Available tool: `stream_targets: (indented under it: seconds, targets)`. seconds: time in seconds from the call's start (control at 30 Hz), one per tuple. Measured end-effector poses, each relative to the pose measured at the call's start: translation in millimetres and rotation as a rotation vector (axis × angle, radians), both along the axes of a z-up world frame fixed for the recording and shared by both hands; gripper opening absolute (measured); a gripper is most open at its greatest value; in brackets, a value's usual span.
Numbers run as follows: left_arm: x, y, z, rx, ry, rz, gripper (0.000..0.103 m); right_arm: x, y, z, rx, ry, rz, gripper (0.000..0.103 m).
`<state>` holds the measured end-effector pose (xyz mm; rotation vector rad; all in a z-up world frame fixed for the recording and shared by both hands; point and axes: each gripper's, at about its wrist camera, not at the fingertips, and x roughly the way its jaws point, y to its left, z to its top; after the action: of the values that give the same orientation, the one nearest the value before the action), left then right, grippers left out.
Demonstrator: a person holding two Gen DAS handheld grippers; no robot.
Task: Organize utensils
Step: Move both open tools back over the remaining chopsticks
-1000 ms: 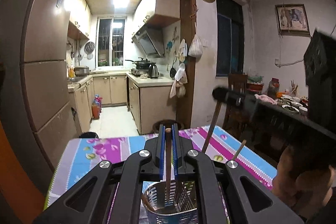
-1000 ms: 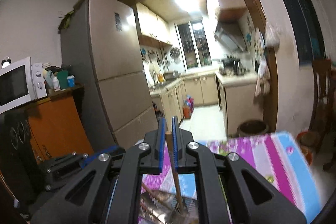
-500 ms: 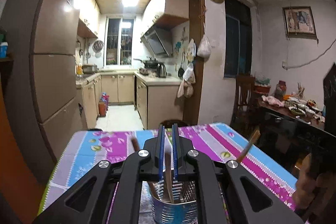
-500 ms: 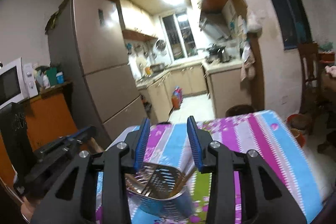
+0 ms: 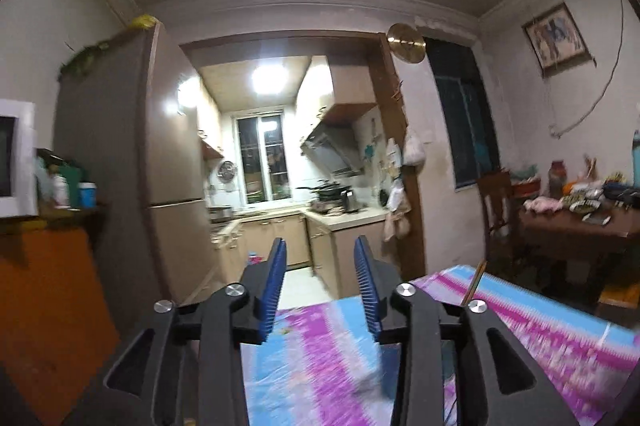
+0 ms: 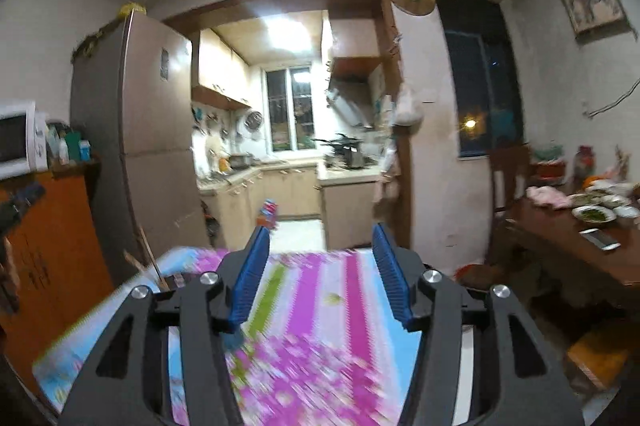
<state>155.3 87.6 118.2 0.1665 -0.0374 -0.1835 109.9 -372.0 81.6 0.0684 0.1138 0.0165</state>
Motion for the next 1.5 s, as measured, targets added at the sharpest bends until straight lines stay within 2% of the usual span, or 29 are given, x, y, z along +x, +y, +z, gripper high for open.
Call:
stream_targets:
  seconds: [0.07, 0.2, 0.33, 0.43, 0.53, 0.67, 0.77, 0.83, 0.97, 1.1, 1.2, 1.37, 1.5]
  targets:
    - [-24.2, 17.7, -6.9, 0.007, 0.013, 0.043, 0.046, -23.9, -2.1, -12.0, -0.055, 0.022, -0.031, 0.052]
    - [-66.2, 48.2, -32.2, 0.017, 0.075, 0.121, 0.048, -65.5, 1.8, -49.6, -0.142, 0.102, -0.079, 0.057]
    - [-100.6, 55.0, -73.5, 0.097, 0.132, 0.204, 0.049, -87.3, 11.4, -90.0, -0.122, 0.196, -0.077, 0.058]
    - [-129.2, 50.5, -118.1, 0.122, 0.222, 0.197, 0.049, -98.5, 27.3, -121.5, -0.117, 0.270, -0.052, 0.058]
    - [-157.1, 45.1, -168.6, 0.073, 0.358, 0.131, 0.046, -110.0, 48.0, -145.9, -0.106, 0.317, -0.015, 0.058]
    - [-182.2, 28.3, -217.4, 0.097, 0.423, 0.132, 0.041, -119.2, 69.6, -167.5, -0.059, 0.346, 0.054, 0.058]
    - [-185.0, 24.3, -241.5, 0.053, 0.482, 0.131, 0.039, -120.3, 86.1, -184.7, -0.031, 0.371, 0.099, 0.058]
    - [-181.8, 23.5, -251.0, 0.038, 0.504, 0.129, 0.036, -122.0, 102.2, -196.3, -0.036, 0.383, 0.109, 0.058]
    - [-174.4, 14.6, -264.0, 0.075, 0.506, 0.140, 0.027, -128.0, 129.2, -212.6, -0.076, 0.398, 0.139, 0.058]
    - [-166.6, 10.4, -272.2, 0.093, 0.517, 0.137, 0.026, -132.0, 146.8, -216.8, -0.134, 0.388, 0.168, 0.058]
    - [-160.6, 10.9, -277.7, 0.092, 0.529, 0.142, 0.026, -131.6, 152.0, -217.4, -0.144, 0.388, 0.188, 0.050]
    - [-161.4, 7.9, -280.0, 0.096, 0.499, 0.150, 0.026, -128.0, 164.1, -223.7, -0.173, 0.402, 0.211, 0.038]
    - [-162.8, 7.3, -281.6, 0.082, 0.491, 0.150, 0.023, -122.0, 168.8, -228.2, -0.188, 0.404, 0.171, 0.027]
